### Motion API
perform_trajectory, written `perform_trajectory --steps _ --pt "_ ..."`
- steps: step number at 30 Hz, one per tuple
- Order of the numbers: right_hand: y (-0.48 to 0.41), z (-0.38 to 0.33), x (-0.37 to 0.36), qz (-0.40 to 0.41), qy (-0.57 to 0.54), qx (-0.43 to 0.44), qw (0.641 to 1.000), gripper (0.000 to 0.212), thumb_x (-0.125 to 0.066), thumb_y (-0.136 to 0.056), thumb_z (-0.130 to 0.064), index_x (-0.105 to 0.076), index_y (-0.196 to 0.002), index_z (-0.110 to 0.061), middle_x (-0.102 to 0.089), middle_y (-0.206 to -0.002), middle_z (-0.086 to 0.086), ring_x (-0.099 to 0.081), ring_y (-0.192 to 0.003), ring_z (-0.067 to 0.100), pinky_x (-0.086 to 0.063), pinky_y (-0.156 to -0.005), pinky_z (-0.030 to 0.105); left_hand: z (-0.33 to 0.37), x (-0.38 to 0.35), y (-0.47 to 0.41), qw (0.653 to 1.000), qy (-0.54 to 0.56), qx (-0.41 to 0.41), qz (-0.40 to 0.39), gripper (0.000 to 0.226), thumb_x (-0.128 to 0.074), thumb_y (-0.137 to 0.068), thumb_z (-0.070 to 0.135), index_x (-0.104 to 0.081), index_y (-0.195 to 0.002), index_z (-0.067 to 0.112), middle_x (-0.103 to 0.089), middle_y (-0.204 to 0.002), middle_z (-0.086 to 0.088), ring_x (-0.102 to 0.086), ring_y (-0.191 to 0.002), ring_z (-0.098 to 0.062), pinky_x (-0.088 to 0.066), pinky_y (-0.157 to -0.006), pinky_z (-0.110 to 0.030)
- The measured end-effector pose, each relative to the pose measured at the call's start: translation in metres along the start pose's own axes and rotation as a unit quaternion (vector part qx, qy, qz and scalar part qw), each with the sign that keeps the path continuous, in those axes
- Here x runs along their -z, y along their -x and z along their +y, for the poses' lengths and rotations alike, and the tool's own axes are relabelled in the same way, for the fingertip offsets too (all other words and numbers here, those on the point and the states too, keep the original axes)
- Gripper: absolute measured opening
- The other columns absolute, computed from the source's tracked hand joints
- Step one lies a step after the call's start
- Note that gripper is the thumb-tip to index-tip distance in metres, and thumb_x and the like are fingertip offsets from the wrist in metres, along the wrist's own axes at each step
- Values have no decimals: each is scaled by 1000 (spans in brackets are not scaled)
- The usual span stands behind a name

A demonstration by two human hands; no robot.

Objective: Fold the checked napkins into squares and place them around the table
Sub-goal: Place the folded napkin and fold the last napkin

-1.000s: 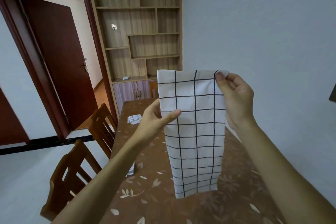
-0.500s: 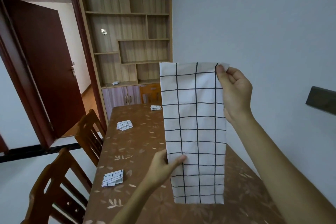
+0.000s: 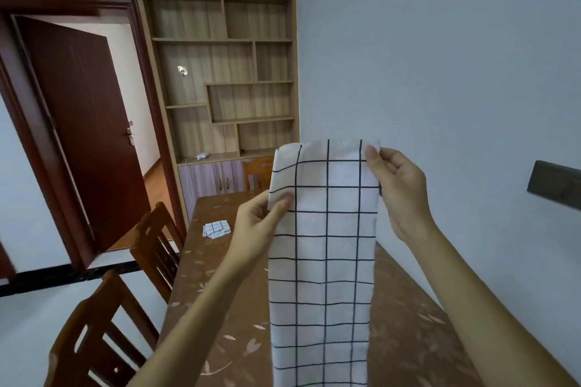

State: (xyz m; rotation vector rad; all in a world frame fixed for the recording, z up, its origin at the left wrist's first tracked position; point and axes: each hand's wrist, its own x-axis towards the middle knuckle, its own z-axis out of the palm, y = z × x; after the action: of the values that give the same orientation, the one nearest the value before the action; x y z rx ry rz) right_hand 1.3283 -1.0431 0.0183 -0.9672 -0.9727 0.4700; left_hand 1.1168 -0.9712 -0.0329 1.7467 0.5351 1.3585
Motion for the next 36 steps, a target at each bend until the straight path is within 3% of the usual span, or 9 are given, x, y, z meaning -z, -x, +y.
perform_trajectory --steps 2,5,9,14,21,25,28,33,36 --pt "3 -2 5 -80 20 -15 997 37 -70 -84 -42 -68 -114 -19 -78 -99 -9 -72 -95 4 -54 -84 21 4 2 -1 1000 8 -2 1 24 -56 -100 17 -70 -119 12 -75 -114 -2 -68 -111 -17 -54 -94 -26" --pt "10 5 11 -155 90 -22 984 9 -71 -86 -34 -63 -84 -32 -68 -67 -22 -65 -70 -3 -49 -77 12 8 6 -2 1000 29 0 7 23 -55 -101 18 -71 -118 16 -75 -116 0 -68 -113 -15 -54 -92 -24" --pt "18 17 14 -177 111 -6 978 36 -75 -86 -36 -56 -66 -11 -45 -63 0 -44 -67 20 -43 -78 34 13 12 -4 1000 26 3 6 27 -56 -100 20 -69 -121 9 -75 -116 0 -69 -112 -14 -55 -92 -25" --pt "17 17 16 -160 126 45 978 27 -70 -91 -8 -64 -65 -16 -58 -52 -21 -55 -54 -6 -44 -63 7 19 31 -7 998 -36 17 -55 27 -59 -94 23 -72 -114 10 -78 -106 -1 -74 -100 -18 -60 -80 -27" --pt "13 13 22 -170 88 39 981 21 -64 -92 1 -78 -94 -14 -79 -91 -4 -74 -88 10 -58 -81 23 36 61 -15 985 -89 49 -143 27 -53 -98 20 -72 -115 11 -78 -106 -8 -76 -95 -26 -64 -68 -32" --pt "12 13 20 -168 142 44 975 45 -50 -94 12 -77 -78 -20 -76 -82 -19 -68 -79 -4 -51 -68 10 36 64 -12 985 -76 58 -147 32 -52 -97 22 -66 -126 18 -76 -112 -9 -75 -97 -32 -64 -73 -42" --pt "13 12 17 -182 146 35 972 57 -45 -95 13 -77 -69 -24 -75 -82 -16 -69 -80 -1 -55 -67 15 32 66 -10 991 -61 44 -114 35 -48 -104 11 -73 -119 30 -76 -110 -10 -72 -99 -38 -61 -79 -54" --pt "14 11 17 -211 102 19 972 58 -37 -99 7 -82 -76 -22 -78 -94 -4 -71 -95 9 -57 -77 22 28 68 -11 994 -30 53 -93 32 -51 -93 32 -80 -95 20 -56 -103 -46 -52 -93 -67 -44 -79 -58" --pt "16 12 15 -208 109 39 971 37 -49 -100 -12 -82 -87 -23 -78 -101 2 -70 -104 16 -56 -93 34 29 63 -10 996 -53 28 -67 19 -66 -90 33 -80 -91 21 -73 -94 -18 -68 -91 -40 -54 -78 -42"
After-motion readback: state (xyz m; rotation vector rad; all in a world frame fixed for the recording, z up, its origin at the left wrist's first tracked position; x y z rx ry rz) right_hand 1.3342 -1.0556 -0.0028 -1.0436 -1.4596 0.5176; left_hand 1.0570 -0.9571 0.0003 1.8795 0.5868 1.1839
